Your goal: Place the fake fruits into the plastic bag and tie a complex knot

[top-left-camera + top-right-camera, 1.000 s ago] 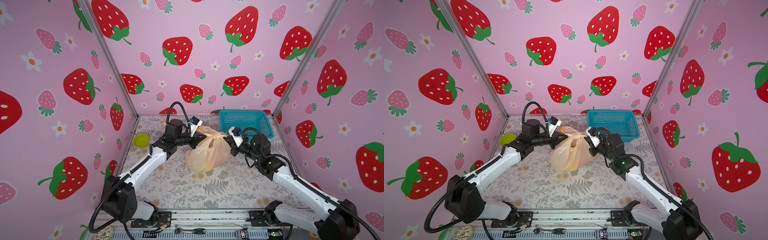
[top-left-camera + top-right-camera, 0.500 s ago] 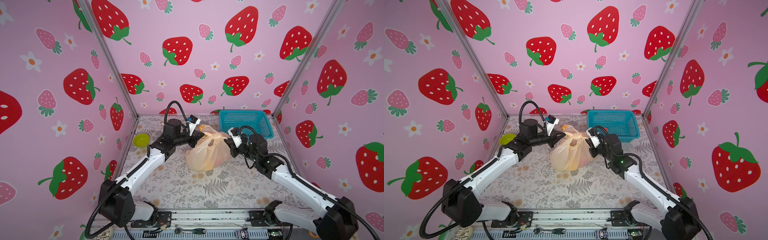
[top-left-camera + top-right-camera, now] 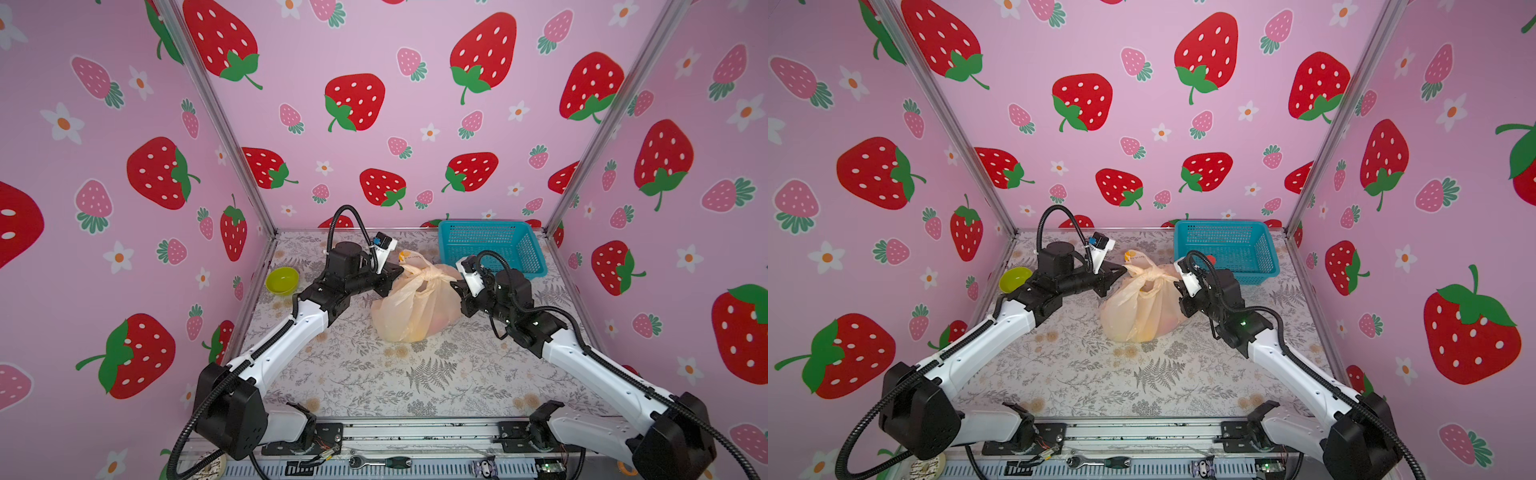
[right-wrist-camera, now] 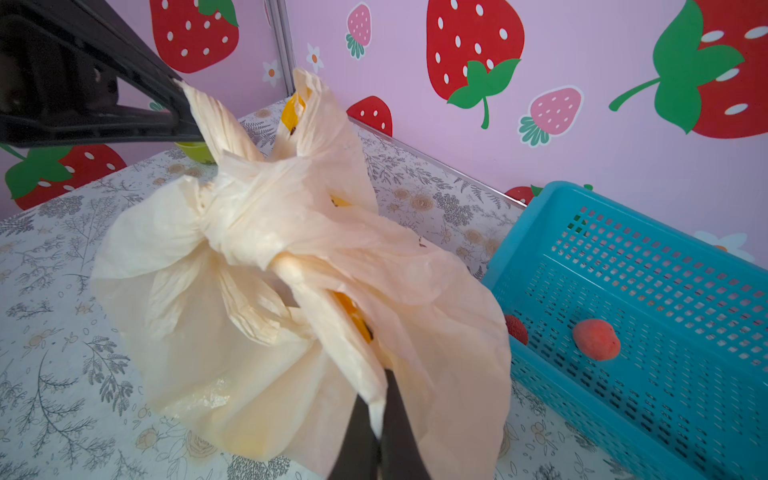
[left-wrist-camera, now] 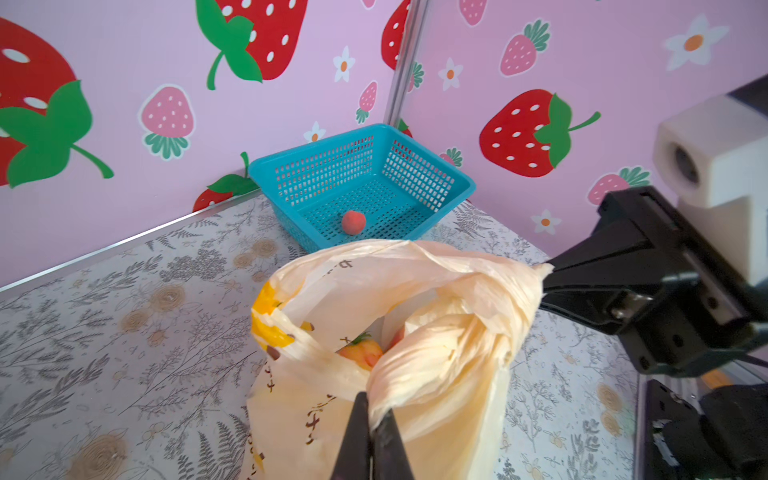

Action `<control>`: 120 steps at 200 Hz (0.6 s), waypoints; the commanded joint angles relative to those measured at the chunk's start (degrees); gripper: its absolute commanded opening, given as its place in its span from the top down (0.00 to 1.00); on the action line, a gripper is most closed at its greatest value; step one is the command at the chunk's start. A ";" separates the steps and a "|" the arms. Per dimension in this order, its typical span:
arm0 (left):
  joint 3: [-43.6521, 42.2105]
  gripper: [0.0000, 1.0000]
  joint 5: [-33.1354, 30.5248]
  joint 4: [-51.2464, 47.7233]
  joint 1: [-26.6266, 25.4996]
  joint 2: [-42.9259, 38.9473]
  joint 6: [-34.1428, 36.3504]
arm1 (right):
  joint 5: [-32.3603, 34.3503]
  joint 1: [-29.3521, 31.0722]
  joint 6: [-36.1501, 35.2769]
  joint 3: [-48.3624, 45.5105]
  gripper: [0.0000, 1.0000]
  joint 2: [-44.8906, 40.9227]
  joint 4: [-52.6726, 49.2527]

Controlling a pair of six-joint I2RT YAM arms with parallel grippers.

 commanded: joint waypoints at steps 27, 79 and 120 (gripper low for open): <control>-2.08 1.00 -11.69 -0.33 2.48 -1.60 -1.67 | 5.47 -0.38 3.70 -1.26 1.00 1.59 -6.35; -3.15 1.00 -12.44 0.74 4.50 0.18 -1.70 | -0.52 -0.65 3.76 -1.72 1.00 3.32 -3.73; -4.09 1.00 -13.19 2.49 5.94 -1.16 -4.01 | 2.28 -2.98 3.49 -3.24 1.00 3.13 -6.16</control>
